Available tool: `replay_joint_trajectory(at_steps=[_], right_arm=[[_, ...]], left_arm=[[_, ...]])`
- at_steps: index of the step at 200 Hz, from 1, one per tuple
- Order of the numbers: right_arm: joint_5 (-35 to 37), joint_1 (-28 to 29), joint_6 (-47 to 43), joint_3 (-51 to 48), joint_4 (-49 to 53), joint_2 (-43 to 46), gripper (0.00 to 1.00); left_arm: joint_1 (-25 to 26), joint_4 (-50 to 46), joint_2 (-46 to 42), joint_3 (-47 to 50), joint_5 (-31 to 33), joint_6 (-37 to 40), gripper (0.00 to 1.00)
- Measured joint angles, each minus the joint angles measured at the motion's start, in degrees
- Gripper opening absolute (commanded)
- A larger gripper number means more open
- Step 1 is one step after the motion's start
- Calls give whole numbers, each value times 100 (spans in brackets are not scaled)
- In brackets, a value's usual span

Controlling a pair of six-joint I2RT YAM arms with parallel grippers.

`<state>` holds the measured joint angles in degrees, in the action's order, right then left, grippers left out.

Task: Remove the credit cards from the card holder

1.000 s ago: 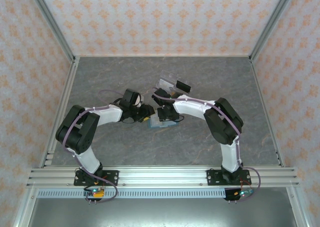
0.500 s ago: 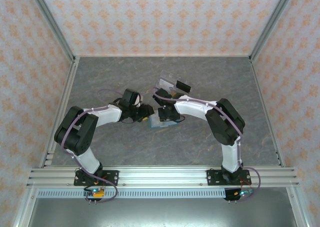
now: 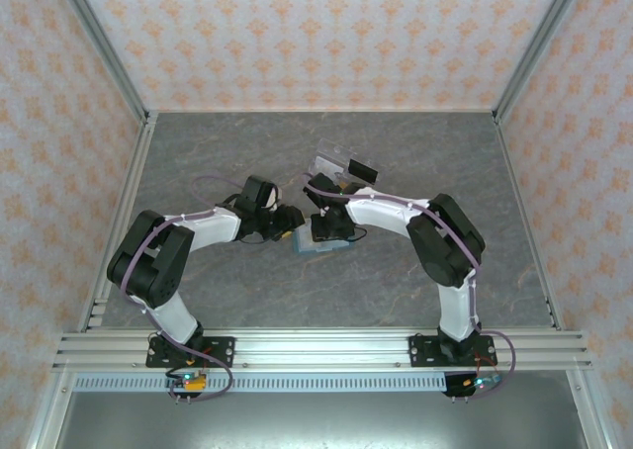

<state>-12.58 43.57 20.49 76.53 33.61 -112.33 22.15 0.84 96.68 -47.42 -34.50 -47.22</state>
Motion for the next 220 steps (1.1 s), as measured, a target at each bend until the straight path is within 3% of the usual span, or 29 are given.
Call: replay_joint_trajectory(at_steps=[146, 220], right_arm=[[387, 55, 50, 39, 2, -103, 33], [407, 55, 52, 39, 2, -107, 32]], left_arm=[[111, -70, 0, 0, -105, -24, 44], [114, -13, 2, 0, -256, -22, 39]])
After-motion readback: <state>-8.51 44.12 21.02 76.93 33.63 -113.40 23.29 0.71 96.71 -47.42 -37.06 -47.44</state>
